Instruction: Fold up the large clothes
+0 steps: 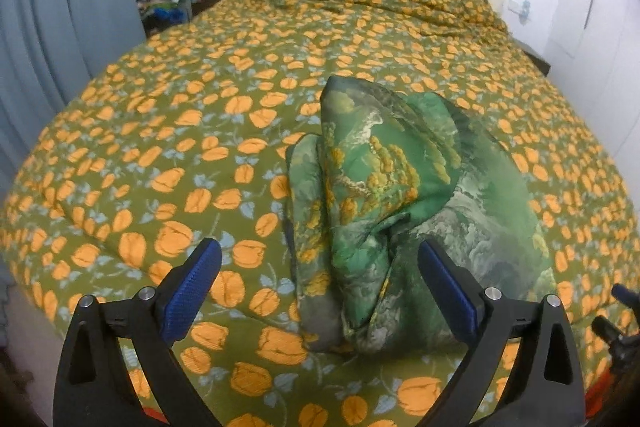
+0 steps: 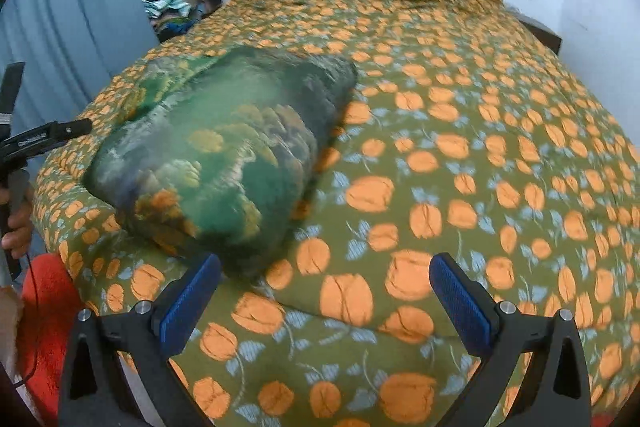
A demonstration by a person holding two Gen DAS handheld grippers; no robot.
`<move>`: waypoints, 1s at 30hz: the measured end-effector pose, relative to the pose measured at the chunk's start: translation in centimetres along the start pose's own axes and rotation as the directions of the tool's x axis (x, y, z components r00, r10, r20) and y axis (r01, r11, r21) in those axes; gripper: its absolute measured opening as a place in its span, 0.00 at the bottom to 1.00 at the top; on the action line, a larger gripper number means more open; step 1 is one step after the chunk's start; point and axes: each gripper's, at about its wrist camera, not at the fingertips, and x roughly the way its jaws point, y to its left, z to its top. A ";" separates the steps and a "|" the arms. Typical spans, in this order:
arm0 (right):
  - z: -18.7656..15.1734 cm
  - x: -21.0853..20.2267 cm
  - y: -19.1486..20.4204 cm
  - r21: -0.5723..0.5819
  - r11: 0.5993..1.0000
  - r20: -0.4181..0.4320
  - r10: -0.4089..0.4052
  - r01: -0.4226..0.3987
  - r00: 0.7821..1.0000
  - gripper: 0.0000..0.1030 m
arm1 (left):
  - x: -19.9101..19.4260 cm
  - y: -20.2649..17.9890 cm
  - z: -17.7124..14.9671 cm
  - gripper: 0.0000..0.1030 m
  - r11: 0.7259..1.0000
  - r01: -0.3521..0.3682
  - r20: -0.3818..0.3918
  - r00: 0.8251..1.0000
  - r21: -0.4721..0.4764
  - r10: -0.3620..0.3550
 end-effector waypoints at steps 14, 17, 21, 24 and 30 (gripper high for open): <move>-2.4 -3.1 -4.4 0.082 0.976 0.151 0.189 -0.203 0.970 1.00 | 1.5 4.0 -2.6 0.98 0.894 0.363 -0.092 0.913 -0.261 -0.397; -3.4 -1.3 -5.2 0.129 0.967 0.084 0.210 -0.219 0.974 1.00 | 2.2 6.1 -1.5 0.99 0.804 0.475 -0.040 0.852 -0.357 -0.522; -3.5 1.2 -6.0 0.213 0.928 0.024 0.308 -0.306 0.951 1.00 | 5.1 5.7 0.3 0.99 0.797 0.513 -0.133 0.808 -0.320 -0.574; -1.7 2.2 -6.0 0.259 0.882 0.052 0.395 -0.395 0.917 1.00 | 7.9 4.3 0.4 0.99 0.828 0.493 -0.216 0.807 -0.265 -0.550; 3.3 6.4 -4.6 0.332 0.789 0.045 0.535 -0.517 0.844 1.00 | 11.7 2.7 -1.3 1.00 0.890 0.433 -0.308 0.836 -0.139 -0.455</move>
